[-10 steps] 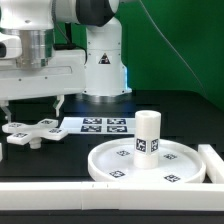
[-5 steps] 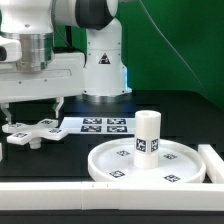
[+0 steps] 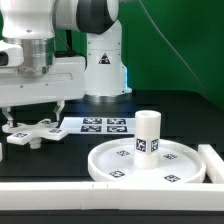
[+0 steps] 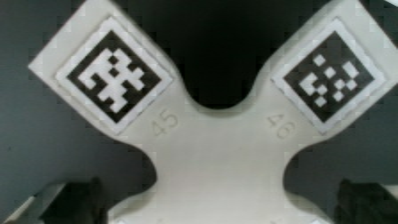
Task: Assemble round table
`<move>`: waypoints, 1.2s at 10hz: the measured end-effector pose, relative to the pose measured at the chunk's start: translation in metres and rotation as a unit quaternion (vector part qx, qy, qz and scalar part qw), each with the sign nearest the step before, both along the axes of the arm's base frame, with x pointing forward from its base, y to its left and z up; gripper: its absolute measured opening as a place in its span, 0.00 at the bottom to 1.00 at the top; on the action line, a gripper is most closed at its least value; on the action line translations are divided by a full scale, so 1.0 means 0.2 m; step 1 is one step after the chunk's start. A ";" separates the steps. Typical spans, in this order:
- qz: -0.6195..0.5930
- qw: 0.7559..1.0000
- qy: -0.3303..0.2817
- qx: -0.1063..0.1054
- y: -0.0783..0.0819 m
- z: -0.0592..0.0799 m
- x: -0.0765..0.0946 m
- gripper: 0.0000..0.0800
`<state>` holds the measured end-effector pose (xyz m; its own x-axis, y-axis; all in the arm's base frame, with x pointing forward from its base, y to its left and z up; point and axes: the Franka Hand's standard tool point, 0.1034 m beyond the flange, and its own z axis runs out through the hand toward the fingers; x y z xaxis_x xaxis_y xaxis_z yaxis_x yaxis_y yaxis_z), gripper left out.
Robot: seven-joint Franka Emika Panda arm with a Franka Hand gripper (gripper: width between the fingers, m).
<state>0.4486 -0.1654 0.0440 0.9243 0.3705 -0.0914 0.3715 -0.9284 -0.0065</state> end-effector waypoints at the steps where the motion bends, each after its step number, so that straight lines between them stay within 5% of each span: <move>1: 0.000 1.000 0.002 0.000 0.00 -0.01 0.00 0.81; 10: 0.000 1.000 0.014 0.000 0.00 -0.07 -0.04 0.78; 11: 0.000 1.000 0.014 0.000 0.00 -0.07 -0.04 0.57; 12: 0.000 1.000 0.014 0.000 0.00 -0.07 -0.04 0.57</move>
Offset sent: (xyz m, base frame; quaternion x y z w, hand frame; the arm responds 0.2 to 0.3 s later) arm 0.0017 -0.0009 -0.0076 -0.0045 0.0072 -0.0019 1.0000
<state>0.4397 -0.1658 0.0299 0.9214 0.3705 -0.1174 0.3711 -0.9284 -0.0174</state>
